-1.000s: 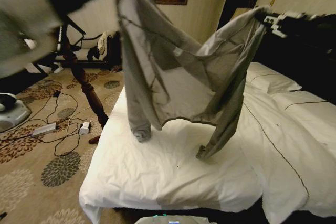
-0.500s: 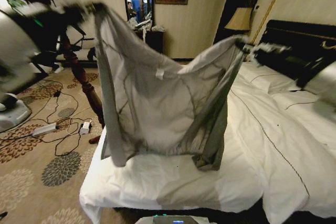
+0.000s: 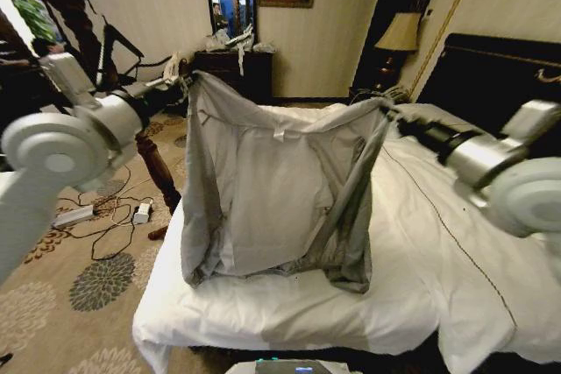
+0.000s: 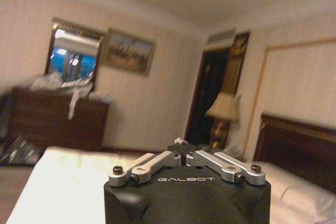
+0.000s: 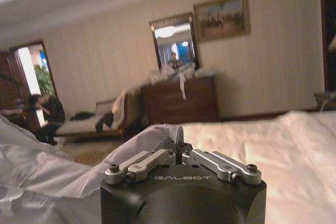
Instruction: Pick up the clothes from the bed and hang them on the clothes hanger.
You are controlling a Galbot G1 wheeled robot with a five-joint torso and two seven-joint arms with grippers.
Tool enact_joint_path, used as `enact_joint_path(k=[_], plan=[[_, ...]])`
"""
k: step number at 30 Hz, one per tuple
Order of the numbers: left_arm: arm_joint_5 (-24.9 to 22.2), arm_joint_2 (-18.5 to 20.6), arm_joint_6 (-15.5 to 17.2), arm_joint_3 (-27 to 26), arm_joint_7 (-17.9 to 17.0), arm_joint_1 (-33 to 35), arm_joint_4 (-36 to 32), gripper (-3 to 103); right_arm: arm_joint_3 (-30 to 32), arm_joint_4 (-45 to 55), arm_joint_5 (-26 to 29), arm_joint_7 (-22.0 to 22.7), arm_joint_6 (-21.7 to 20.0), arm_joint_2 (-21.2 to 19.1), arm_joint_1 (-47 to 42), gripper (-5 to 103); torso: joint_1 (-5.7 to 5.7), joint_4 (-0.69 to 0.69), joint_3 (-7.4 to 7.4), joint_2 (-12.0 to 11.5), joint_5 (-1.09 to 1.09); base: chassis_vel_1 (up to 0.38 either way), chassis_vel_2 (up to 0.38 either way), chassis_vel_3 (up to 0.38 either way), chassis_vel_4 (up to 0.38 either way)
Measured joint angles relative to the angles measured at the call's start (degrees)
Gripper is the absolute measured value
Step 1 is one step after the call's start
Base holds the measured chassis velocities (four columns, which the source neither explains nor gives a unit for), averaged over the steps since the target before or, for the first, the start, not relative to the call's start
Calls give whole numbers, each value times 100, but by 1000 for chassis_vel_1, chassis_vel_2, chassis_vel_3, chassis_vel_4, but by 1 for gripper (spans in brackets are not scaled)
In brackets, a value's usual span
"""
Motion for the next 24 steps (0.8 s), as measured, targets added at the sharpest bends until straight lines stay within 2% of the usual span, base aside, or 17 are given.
enact_joint_path(k=[3, 9, 15, 16, 18, 19, 20, 23, 24], plan=[[712, -294, -48, -13, 73, 770, 170, 0, -548, -438, -773, -215, 34, 443, 39, 0, 0, 3, 0, 0, -5, 0, 0, 0, 0], [1364, -774, -132, 171, 188, 1245, 496, 0, -1038, -946, -1193, -266, 136, 912, 156, 0, 0, 0, 0, 0, -3, 0, 0, 0, 0], [1527, -916, -122, 339, 224, 1316, 711, 0, -1185, -1115, -1507, -289, 171, 1098, 40, 0, 0, 0, -1, 0, -3, 0, 0, 0, 0], [1546, -917, -102, 372, 240, 1329, 768, -3, -1211, -1137, -1536, -290, 173, 1125, 22, 0, -1, -1, -1, 0, -2, 0, 0, 0, 0], [1571, -914, -94, 379, 283, 1377, 876, 1, -1274, -1183, -1590, -299, 173, 1165, 22, 0, -1, 0, -1, 0, -2, 0, 0, 0, 0], [1571, -918, -91, 350, 289, 1412, 925, 6, -1303, -1207, -1608, -300, 174, 1182, 30, 0, -1, 1, -1, 0, -3, 0, 0, 0, 0], [1571, -918, -91, 350, 289, 1412, 925, 6, -1303, -1207, -1608, -300, 174, 1182, 30, 0, -1, 1, -1, 0, -3, 0, 0, 0, 0], [1375, -921, -110, 193, 374, 1527, 964, 22, -1329, -1256, -1624, -302, 174, 1193, 41, 0, -1, 1, -1, 0, -3, 0, 0, 0, 0], [1375, -921, -110, 193, 374, 1527, 964, 22, -1329, -1256, -1624, -302, 174, 1193, 41, 0, -1, 1, -1, 0, -3, 0, 0, 0, 0]])
